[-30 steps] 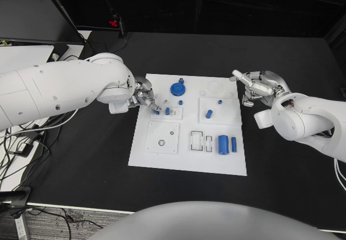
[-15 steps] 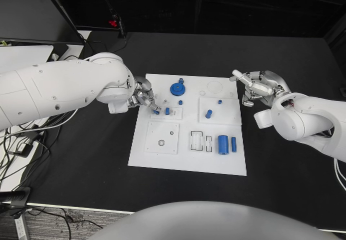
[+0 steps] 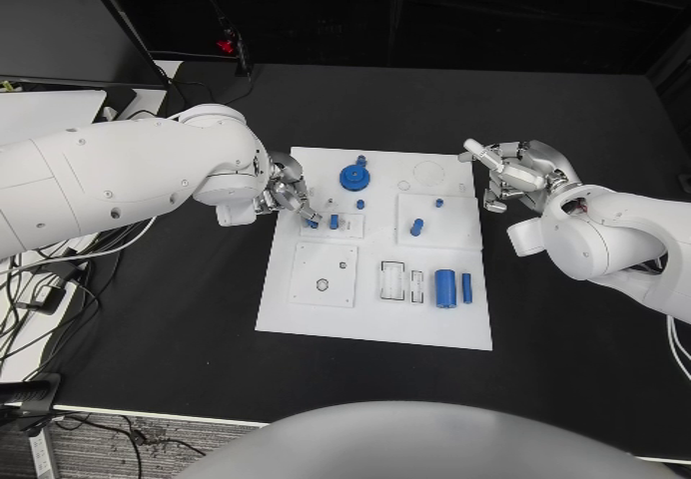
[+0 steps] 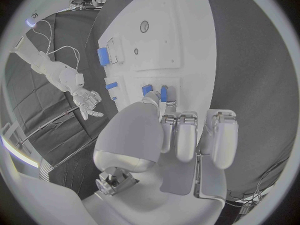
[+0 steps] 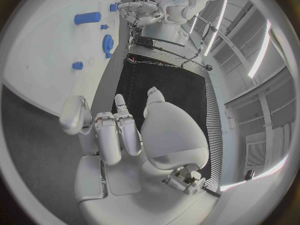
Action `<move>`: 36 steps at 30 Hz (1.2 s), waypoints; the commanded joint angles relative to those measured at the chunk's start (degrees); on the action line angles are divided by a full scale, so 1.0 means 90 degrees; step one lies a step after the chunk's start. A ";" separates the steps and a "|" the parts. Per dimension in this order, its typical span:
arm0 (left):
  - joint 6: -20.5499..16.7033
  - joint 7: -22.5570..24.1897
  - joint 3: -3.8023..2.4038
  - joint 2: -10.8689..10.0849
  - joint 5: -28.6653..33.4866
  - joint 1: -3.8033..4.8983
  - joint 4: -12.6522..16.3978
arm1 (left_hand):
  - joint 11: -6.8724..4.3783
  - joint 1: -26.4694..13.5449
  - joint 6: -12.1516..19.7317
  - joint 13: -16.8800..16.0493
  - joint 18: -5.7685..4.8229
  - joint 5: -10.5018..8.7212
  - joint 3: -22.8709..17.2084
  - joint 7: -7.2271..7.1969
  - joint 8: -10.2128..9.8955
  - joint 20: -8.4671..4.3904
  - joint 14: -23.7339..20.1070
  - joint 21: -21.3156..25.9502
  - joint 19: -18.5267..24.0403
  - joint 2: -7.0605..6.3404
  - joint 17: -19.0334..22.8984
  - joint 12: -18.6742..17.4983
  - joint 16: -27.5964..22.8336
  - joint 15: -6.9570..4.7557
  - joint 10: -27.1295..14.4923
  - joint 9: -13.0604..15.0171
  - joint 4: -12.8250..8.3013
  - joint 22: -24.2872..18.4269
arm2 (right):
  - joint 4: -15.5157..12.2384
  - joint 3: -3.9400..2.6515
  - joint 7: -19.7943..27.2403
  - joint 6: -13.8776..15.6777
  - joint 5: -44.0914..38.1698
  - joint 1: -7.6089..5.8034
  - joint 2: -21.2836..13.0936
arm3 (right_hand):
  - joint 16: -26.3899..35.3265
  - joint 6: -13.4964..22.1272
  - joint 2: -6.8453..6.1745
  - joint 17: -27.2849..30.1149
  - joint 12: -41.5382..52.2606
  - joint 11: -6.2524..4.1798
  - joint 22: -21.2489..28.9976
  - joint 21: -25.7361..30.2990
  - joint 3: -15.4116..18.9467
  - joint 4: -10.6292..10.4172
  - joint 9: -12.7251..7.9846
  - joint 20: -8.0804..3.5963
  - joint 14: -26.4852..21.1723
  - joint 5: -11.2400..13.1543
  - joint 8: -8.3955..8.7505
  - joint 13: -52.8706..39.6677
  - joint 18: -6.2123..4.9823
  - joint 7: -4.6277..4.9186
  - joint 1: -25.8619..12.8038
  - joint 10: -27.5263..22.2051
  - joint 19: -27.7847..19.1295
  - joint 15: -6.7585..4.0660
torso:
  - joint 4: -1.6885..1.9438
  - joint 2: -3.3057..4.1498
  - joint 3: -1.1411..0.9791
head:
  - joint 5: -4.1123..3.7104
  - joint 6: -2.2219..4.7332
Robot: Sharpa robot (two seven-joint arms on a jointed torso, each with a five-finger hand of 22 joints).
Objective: Assemble the parts on the task board
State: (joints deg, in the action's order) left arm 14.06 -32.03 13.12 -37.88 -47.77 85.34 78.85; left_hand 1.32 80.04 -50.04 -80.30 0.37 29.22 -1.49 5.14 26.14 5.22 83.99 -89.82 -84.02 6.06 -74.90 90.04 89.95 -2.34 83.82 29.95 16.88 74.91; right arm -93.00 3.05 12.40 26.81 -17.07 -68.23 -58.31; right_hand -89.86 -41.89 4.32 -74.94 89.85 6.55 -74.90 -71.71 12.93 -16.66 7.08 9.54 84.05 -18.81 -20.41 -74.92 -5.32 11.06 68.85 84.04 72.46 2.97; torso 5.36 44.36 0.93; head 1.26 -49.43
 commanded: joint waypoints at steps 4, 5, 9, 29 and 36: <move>0.0223 -0.0246 0.0045 0.0006 -0.0044 -0.0055 -0.0007 | 0.0042 -0.0089 0.0121 -0.1077 -0.0041 -0.0131 0.0142 -0.0001 -0.0027 0.0006 0.0668 -0.0020 -0.0664 0.0125 -0.1678 -0.0005 0.0005 0.0074 0.0686 -0.0105 -0.0002 0.1677 | -0.0020 -0.0003 0.0058 -0.0029 0.0011 -0.0006 -0.0005 | -0.0016 0.0028 0.0033 -0.1673 0.0016 0.0053 -0.0314 0.0025 0.0036 0.0001 0.0006 0.0021 0.0662 -0.0041 -0.0022 -0.1676 -0.0065 0.0025 -0.0002 0.0662 -0.0038 0.0058 | 0.0000 -0.0001 0.0000 | -0.0003 -0.0008; 0.0232 -0.0250 0.0045 0.0007 -0.0044 -0.0055 -0.0006 | 0.0044 -0.0135 0.0127 -0.1077 -0.0041 -0.0143 0.0168 0.0000 -0.0021 0.0004 0.0668 -0.0020 -0.0664 0.0109 -0.1678 -0.0005 0.0005 0.0076 0.0686 -0.0106 -0.0002 0.1677 | -0.0021 -0.0003 0.0058 -0.0029 0.0011 -0.0006 -0.0006 | -0.0016 0.0028 0.0033 -0.1673 0.0016 0.0053 -0.0314 0.0025 0.0036 0.0001 0.0006 0.0021 0.0662 -0.0041 -0.0022 -0.1676 -0.0065 0.0025 -0.0002 0.0662 -0.0038 0.0058 | -0.0002 -0.0001 0.0000 | -0.0001 -0.0007; 0.0255 -0.0263 0.0045 0.0009 -0.0045 -0.0056 -0.0008 | 0.0045 -0.0455 0.0149 -0.1077 -0.0041 -0.0202 0.0332 0.0002 0.0006 -0.0004 0.0668 -0.0020 -0.0664 0.0053 -0.1678 -0.0005 0.0005 0.0081 0.0686 -0.0120 -0.0001 0.1677 | -0.0019 -0.0003 0.0059 -0.0029 0.0011 -0.0006 -0.0006 | -0.0016 0.0028 0.0033 -0.1673 0.0016 0.0053 -0.0314 0.0025 0.0036 0.0001 0.0006 0.0021 0.0662 -0.0041 -0.0022 -0.1676 -0.0065 0.0025 -0.0002 0.0662 -0.0038 0.0058 | 0.0001 -0.0005 0.0000 | -0.0006 -0.0006; 0.0275 -0.0241 0.0045 0.0005 -0.0045 -0.0058 -0.0014 | 0.0094 -0.1775 0.0258 -0.1077 -0.0041 -0.0857 0.1049 0.0056 0.0117 0.0027 0.0668 -0.0020 -0.0664 0.0094 -0.1678 -0.0005 0.0005 0.0125 0.0686 -0.0156 -0.0006 0.1677 | -0.0005 -0.0003 0.0054 -0.0024 0.0011 -0.0006 0.0008 | -0.0016 0.0038 0.0092 -0.1673 0.0016 0.0053 -0.0321 0.0024 0.0043 -0.0009 0.0009 0.0022 0.0662 -0.0036 -0.0058 -0.1676 -0.0063 0.0024 -0.0029 0.0662 -0.0031 0.0058 | -0.0001 0.0001 0.0001 | -0.0001 -0.0013; 0.0295 -0.0222 0.0045 -0.0013 -0.0045 -0.0058 0.0006 | 0.0093 -0.1778 0.0257 -0.1077 -0.0041 -0.0871 0.1053 0.0055 0.0123 0.0027 0.0668 -0.0020 -0.0664 0.0099 -0.1678 -0.0005 0.0005 0.0125 0.0686 -0.0154 -0.0007 0.1677 | 0.0003 -0.0003 0.0047 -0.0019 0.0011 -0.0006 0.0010 | -0.0016 0.0039 0.0095 -0.1673 0.0016 0.0053 -0.0320 0.0027 0.0044 -0.0009 0.0009 0.0022 0.0662 -0.0036 -0.0060 -0.1676 -0.0064 0.0024 -0.0031 0.0662 -0.0033 0.0058 | 0.0002 -0.0004 0.0000 | -0.0007 -0.0014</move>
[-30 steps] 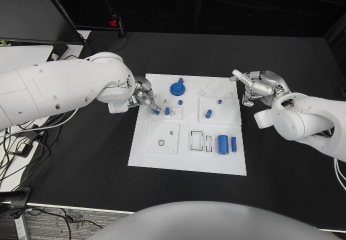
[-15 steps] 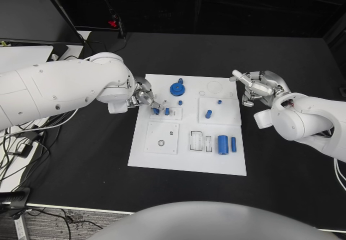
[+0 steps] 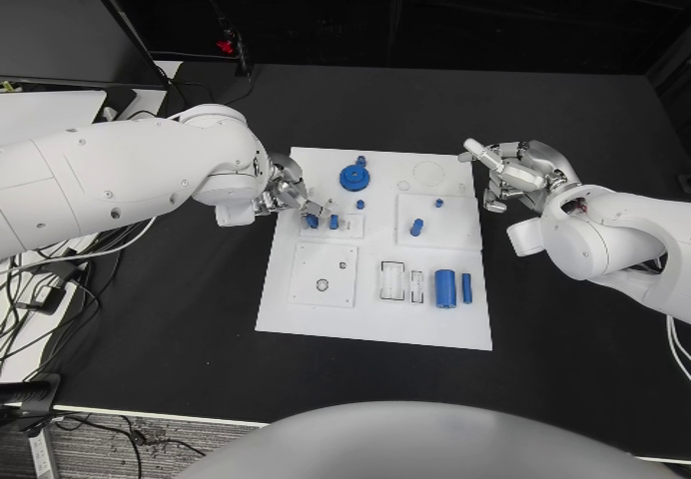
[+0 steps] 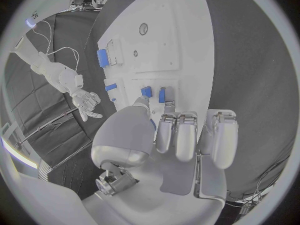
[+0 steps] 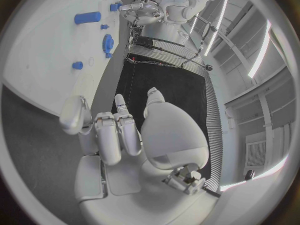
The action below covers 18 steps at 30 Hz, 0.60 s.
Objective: Assemble the parts on the task board
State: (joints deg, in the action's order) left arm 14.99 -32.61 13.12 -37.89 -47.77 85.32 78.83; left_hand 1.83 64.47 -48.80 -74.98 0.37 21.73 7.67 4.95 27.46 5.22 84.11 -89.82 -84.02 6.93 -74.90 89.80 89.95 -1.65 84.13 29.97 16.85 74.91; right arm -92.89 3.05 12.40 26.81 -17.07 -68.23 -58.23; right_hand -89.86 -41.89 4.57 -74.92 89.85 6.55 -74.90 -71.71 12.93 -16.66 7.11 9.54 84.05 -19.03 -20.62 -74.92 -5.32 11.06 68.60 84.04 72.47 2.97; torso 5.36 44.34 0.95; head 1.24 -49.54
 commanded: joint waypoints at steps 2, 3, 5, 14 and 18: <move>0.0194 -0.0154 0.0046 -0.0026 -0.0045 -0.0056 0.0022 | 0.0036 -0.0051 0.0112 -0.1669 -0.0041 -0.0044 0.0036 0.0073 -0.0015 0.0028 0.0655 -0.0020 -0.0664 0.0016 -0.1677 0.0022 0.0005 0.0049 0.0653 -0.0153 -0.0004 0.1677 | -0.0008 -0.0003 0.0046 -0.0019 0.0011 -0.0006 0.0001 | -0.0016 0.0039 0.0068 -0.1675 0.0016 0.0053 -0.0320 0.0027 0.0044 -0.0009 0.0006 0.0022 0.0661 -0.0011 -0.0037 -0.1676 -0.0064 0.0024 -0.0003 0.0662 -0.0033 0.0058 | 0.0002 0.0000 -0.0003 | 0.0000 -0.0005; 0.0188 -0.0146 0.0046 -0.0037 -0.0045 -0.0056 0.0032 | 0.0034 -0.0044 0.0105 -0.1669 -0.0041 -0.0039 0.0033 0.0068 -0.0006 0.0028 0.0655 -0.0020 -0.0664 0.0031 -0.1677 0.0022 0.0005 0.0048 0.0653 -0.0151 -0.0007 0.1677 | -0.0007 -0.0003 0.0046 -0.0019 0.0011 -0.0006 0.0001 | -0.0016 0.0039 0.0068 -0.1675 0.0016 0.0053 -0.0320 0.0027 0.0044 -0.0009 0.0006 0.0022 0.0661 -0.0011 -0.0037 -0.1676 -0.0064 0.0024 -0.0003 0.0662 -0.0033 0.0058 | 0.0001 0.0000 -0.0003 | 0.0001 -0.0006; 0.0167 -0.0132 0.0046 -0.0057 -0.0045 -0.0056 0.0051 | 0.0024 -0.0002 0.0099 -0.1669 -0.0041 0.0033 0.0023 0.0056 0.0013 0.0028 0.0655 -0.0020 -0.0664 0.0060 -0.1677 0.0022 0.0005 0.0043 0.0653 -0.0148 -0.0013 0.1677 | -0.0007 -0.0003 0.0045 -0.0019 0.0011 -0.0006 -0.0001 | -0.0016 0.0039 0.0068 -0.1675 0.0016 0.0053 -0.0320 0.0027 0.0044 -0.0009 0.0006 0.0022 0.0661 -0.0011 -0.0037 -0.1676 -0.0064 0.0024 -0.0003 0.0662 -0.0033 0.0058 | 0.0001 -0.0002 -0.0004 | -0.0001 -0.0005; 0.0051 -0.0054 0.0046 -0.0101 -0.0045 -0.0056 0.0104 | 0.0016 0.0035 0.0099 -0.1669 -0.0041 0.0102 0.0016 0.0049 0.0027 0.0026 0.0655 -0.0020 -0.0664 0.0083 -0.1677 0.0022 0.0005 0.0038 0.0653 -0.0148 -0.0013 0.1677 | -0.0002 -0.0003 0.0041 -0.0017 0.0011 -0.0006 -0.0005 | -0.0016 0.0039 0.0068 -0.1675 0.0016 0.0053 -0.0320 0.0027 0.0044 -0.0009 0.0006 0.0022 0.0661 -0.0011 -0.0037 -0.1676 -0.0064 0.0024 -0.0003 0.0662 -0.0033 0.0058 | 0.0002 0.0000 -0.0002 | 0.0003 0.0009; -0.0048 -0.0003 0.0046 -0.0102 -0.0045 -0.0056 0.0113 | 0.0015 0.0041 0.0098 -0.1669 -0.0041 0.0108 0.0015 0.0048 0.0029 0.0025 0.0655 -0.0020 -0.0664 0.0086 -0.1677 0.0022 0.0005 0.0037 0.0653 -0.0147 -0.0014 0.1677 | -0.0003 -0.0003 0.0036 -0.0017 0.0011 -0.0005 -0.0008 | -0.0016 0.0039 0.0068 -0.1675 0.0016 0.0053 -0.0320 0.0027 0.0044 -0.0009 0.0006 0.0022 0.0661 -0.0011 -0.0037 -0.1676 -0.0064 0.0024 -0.0003 0.0662 -0.0033 0.0058 | 0.0006 0.0005 -0.0001 | 0.0002 0.0017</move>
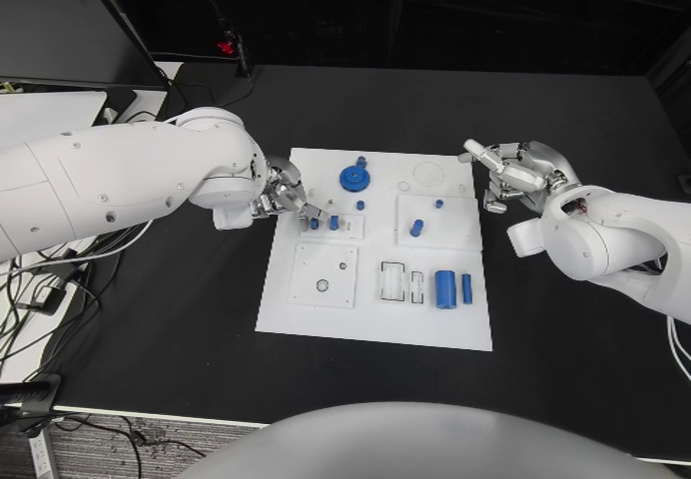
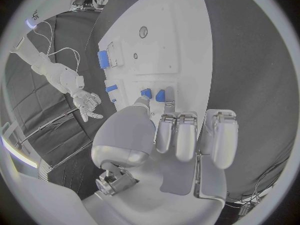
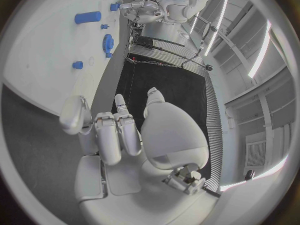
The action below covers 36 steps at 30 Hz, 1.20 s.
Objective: Assemble the parts on the task board
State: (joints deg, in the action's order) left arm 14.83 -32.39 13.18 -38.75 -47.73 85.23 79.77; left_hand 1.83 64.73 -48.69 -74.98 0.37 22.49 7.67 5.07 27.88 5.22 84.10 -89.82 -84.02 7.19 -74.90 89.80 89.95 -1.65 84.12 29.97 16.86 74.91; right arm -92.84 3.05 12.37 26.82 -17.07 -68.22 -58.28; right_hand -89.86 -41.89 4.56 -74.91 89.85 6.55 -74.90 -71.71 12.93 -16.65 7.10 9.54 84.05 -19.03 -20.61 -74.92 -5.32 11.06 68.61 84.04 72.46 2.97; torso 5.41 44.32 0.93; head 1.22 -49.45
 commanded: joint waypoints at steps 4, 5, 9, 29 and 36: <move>-0.0209 0.0039 0.0039 -0.0012 -0.0050 -0.0047 0.0019 | 0.0015 -0.0009 0.0085 -0.1669 -0.0041 0.0008 0.0037 0.0038 -0.0011 0.0024 0.0655 -0.0020 -0.0664 0.0050 -0.1677 0.0022 0.0005 0.0036 0.0653 -0.0147 -0.0006 0.1677 | -0.0009 -0.0003 0.0038 -0.0019 0.0010 -0.0006 0.0000 | -0.0016 0.0039 0.0069 -0.1676 0.0016 0.0053 -0.0320 0.0027 0.0044 -0.0009 0.0007 0.0022 0.0661 -0.0011 -0.0038 -0.1675 -0.0064 0.0024 -0.0004 0.0662 -0.0033 0.0058 | -0.0009 0.0003 0.0001 | 0.0006 0.0008; -0.0280 0.0077 0.0039 -0.0024 -0.0056 -0.0047 0.0027 | 0.0016 -0.0029 0.0084 -0.1669 -0.0041 -0.0019 0.0060 0.0039 -0.0004 0.0023 0.0655 -0.0020 -0.0664 0.0039 -0.1677 0.0022 0.0005 0.0036 0.0653 -0.0147 -0.0004 0.1677 | -0.0009 -0.0003 0.0038 -0.0020 0.0010 -0.0006 0.0000 | -0.0016 0.0039 0.0069 -0.1676 0.0016 0.0053 -0.0320 0.0027 0.0044 -0.0009 0.0007 0.0022 0.0661 -0.0011 -0.0038 -0.1675 -0.0064 0.0024 -0.0004 0.0662 -0.0033 0.0058 | -0.0010 0.0004 0.0000 | 0.0004 0.0010; -0.0565 0.0260 0.0038 -0.0111 -0.0163 -0.0046 0.0080 | 0.0018 -0.0126 0.0084 -0.1669 -0.0041 -0.0131 0.0161 0.0043 0.0023 0.0021 0.0655 -0.0020 -0.0664 -0.0006 -0.1677 0.0022 0.0005 0.0038 0.0653 -0.0143 -0.0002 0.1677 | -0.0007 -0.0003 0.0037 -0.0023 0.0010 -0.0006 0.0002 | -0.0016 0.0045 0.0079 -0.1676 0.0016 0.0053 -0.0319 0.0031 0.0048 -0.0006 0.0007 0.0022 0.0661 -0.0013 -0.0046 -0.1675 -0.0064 0.0024 -0.0008 0.0662 -0.0035 0.0058 | -0.0010 0.0007 0.0002 | 0.0002 0.0034; -0.3538 0.3594 0.0038 -0.0621 -0.0323 0.0254 0.0372 | 0.0263 0.0459 0.1620 0.0817 -0.0022 -0.0365 0.0689 0.0313 0.0800 0.0233 0.0655 0.0030 -0.0600 -0.0232 -0.1677 -0.3076 0.0005 0.0306 -0.2282 -0.0165 -0.0008 0.1651 | 0.0013 -0.0003 0.0129 -0.0045 0.0010 -0.0002 0.0026 | -0.0016 0.0045 0.0079 -0.1676 0.0016 0.0053 -0.0319 0.0031 0.0048 -0.0006 0.0007 0.0022 0.0661 -0.0013 -0.0046 -0.1675 -0.0064 0.0024 -0.0008 0.0662 -0.0035 0.0058 | -0.0010 0.0005 0.0006 | -0.0036 0.0224; -0.4281 0.4920 0.0039 -0.0414 -0.0342 0.0024 0.0136 | 0.0491 0.1193 0.1708 0.3591 0.0056 -0.0326 0.0740 0.0507 0.0787 0.0370 0.0569 0.0249 -0.0328 -0.0332 -0.1572 -0.6268 -0.0068 0.0468 -0.4499 -0.0556 -0.0026 0.1545 | 0.0030 -0.0003 0.0455 -0.0026 -0.0099 0.0004 0.0039 | -0.0016 0.0050 0.0084 -0.1676 0.0016 0.0053 -0.0317 0.0036 0.0050 -0.0003 0.0007 0.0022 0.0661 -0.0015 -0.0052 -0.1675 -0.0066 0.0024 -0.0007 0.0662 -0.0038 0.0058 | -0.0009 0.0011 0.0010 | -0.0029 0.0343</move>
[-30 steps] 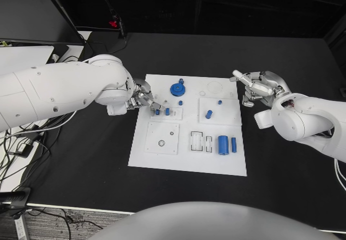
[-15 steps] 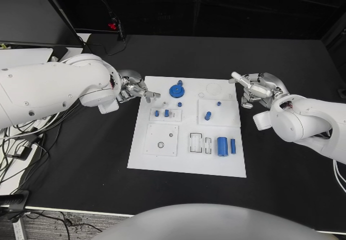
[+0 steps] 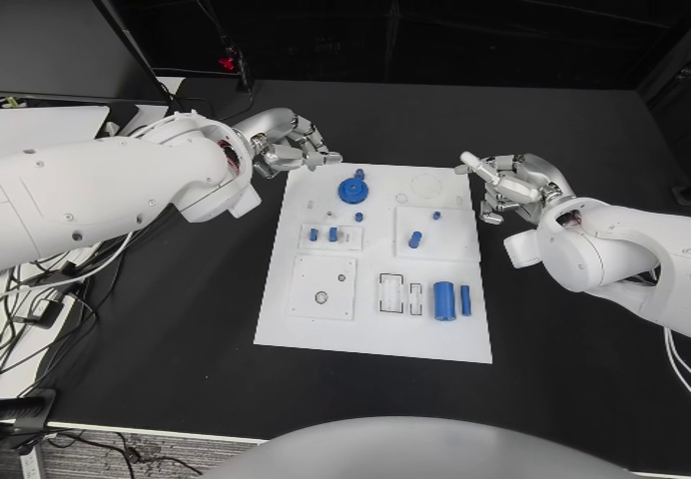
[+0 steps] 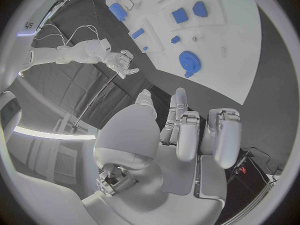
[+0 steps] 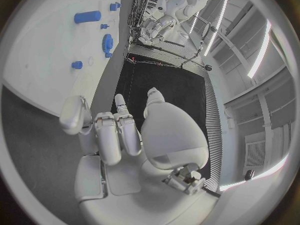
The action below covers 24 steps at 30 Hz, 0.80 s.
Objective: Assemble the parts on the task board
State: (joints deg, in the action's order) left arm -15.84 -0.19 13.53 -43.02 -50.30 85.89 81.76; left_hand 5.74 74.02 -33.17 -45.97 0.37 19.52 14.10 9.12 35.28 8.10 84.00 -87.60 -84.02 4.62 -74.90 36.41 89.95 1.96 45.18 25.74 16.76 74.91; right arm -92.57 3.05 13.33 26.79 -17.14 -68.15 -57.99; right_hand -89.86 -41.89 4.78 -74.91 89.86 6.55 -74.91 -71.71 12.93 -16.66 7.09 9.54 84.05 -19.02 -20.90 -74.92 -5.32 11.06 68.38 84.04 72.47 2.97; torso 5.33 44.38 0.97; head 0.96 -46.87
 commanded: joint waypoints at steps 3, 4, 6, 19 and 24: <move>-0.1185 0.1888 0.0000 0.0165 -0.0233 -0.0169 -0.0236 | 0.0139 0.0564 0.0004 0.1104 -0.0024 0.0020 0.0010 0.0142 -0.0228 0.0115 0.0603 -0.0219 -0.0605 -0.0231 -0.1583 -0.0837 -0.0055 0.0142 -0.0341 -0.0366 -0.0029 0.1653 | 0.0008 -0.0003 0.0576 0.0038 -0.0199 0.0000 0.0011 | -0.0016 0.0054 0.0059 -0.1677 0.0016 0.0054 -0.0327 0.0021 0.0052 0.0000 0.0009 0.0023 0.0662 -0.0011 -0.0021 -0.1676 -0.0061 0.0025 0.0021 0.0662 -0.0024 0.0058 | 0.0008 0.0000 0.0002 | 0.0003 0.0099; -0.1287 0.2047 0.0000 0.0196 -0.0354 -0.0207 -0.0284 | 0.0169 0.0669 -0.0005 0.1265 -0.0041 0.0028 -0.0015 0.0163 -0.0292 0.0133 0.0625 -0.0266 -0.0665 -0.0304 -0.1614 -0.0960 -0.0034 0.0162 -0.0430 -0.0440 -0.0024 0.1677 | 0.0010 -0.0003 0.0662 0.0065 -0.0241 0.0001 0.0014 | -0.0016 0.0054 0.0059 -0.1677 0.0016 0.0054 -0.0328 0.0020 0.0052 0.0000 0.0008 0.0023 0.0662 -0.0010 -0.0022 -0.1676 -0.0061 0.0025 0.0021 0.0662 -0.0023 0.0058 | 0.0008 0.0000 -0.0002 | 0.0001 0.0117; -0.1439 0.2272 0.0000 0.0247 -0.0650 -0.0270 -0.0366 | 0.0206 0.0809 -0.0072 0.1701 -0.0041 0.0014 -0.0134 0.0212 -0.0491 0.0184 0.0666 -0.0266 -0.0665 -0.0447 -0.1678 -0.1162 0.0006 0.0217 -0.0408 -0.0671 0.0037 0.1677 | 0.0014 -0.0003 0.0825 0.0118 -0.0309 0.0003 0.0023 | -0.0016 0.0060 0.0059 -0.1677 0.0016 0.0055 -0.0334 0.0011 0.0053 0.0002 0.0008 0.0023 0.0662 -0.0004 -0.0023 -0.1676 -0.0058 0.0026 0.0026 0.0662 -0.0014 0.0059 | 0.0005 0.0003 -0.0002 | 0.0002 0.0142; -0.1587 0.2873 0.0000 0.0678 -0.3534 -0.0719 -0.0924 | 0.0067 0.1215 -0.1392 0.3527 -0.0041 -0.1151 -0.1381 0.0030 -0.1741 0.0092 0.0666 -0.0266 -0.0665 -0.1085 -0.1678 -0.1635 0.0006 0.0071 0.0608 -0.1791 -0.0009 0.1677 | 0.0055 -0.0003 0.1373 0.0258 -0.0426 0.0010 0.0099 | -0.0016 0.0098 0.0068 -0.1677 -0.0079 0.0061 -0.0431 -0.0120 0.0065 0.0006 0.0005 0.0028 0.0662 0.0030 -0.0057 -0.1488 -0.0013 0.0032 0.0077 0.0456 0.0117 0.0066 | -0.0004 -0.0001 0.0006 | 0.0017 0.0232; -0.1443 0.2836 0.0000 0.0831 -0.4128 -0.0817 -0.1088 | 0.0016 0.1268 -0.1775 0.3968 -0.0041 -0.1548 -0.1561 -0.0024 -0.2080 0.0048 0.0666 -0.0266 -0.0665 -0.1175 -0.1678 -0.1854 0.0006 0.0034 0.0951 -0.1993 -0.0009 0.1677 | 0.0061 -0.0003 0.1354 0.0237 -0.0429 0.0014 0.0112 | -0.0016 0.0101 0.0076 -0.1677 -0.0080 0.0061 -0.0525 -0.0263 0.0067 0.0004 0.0005 0.0028 0.0662 0.0031 -0.0068 -0.1486 0.0031 0.0032 0.0085 0.0454 0.0253 0.0067 | -0.0010 0.0001 0.0001 | 0.0012 0.0232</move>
State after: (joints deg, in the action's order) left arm -28.92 23.58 13.60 -35.75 -79.35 78.56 72.34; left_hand 5.97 85.43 -48.74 -10.71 0.37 6.08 0.32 8.99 16.89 9.06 84.06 -89.82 -83.99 -5.55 -74.90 19.96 89.67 2.60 53.40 7.99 16.61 74.91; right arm -92.00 3.06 23.85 28.48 -20.41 -67.98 -57.01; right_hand -89.86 -41.39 5.24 -74.91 89.39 6.55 -74.90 -73.83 13.23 -16.64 7.08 9.84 83.83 -19.02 -21.30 -74.92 -5.32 10.98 68.84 84.04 74.43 3.18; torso 5.32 44.39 1.00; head 1.12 -44.77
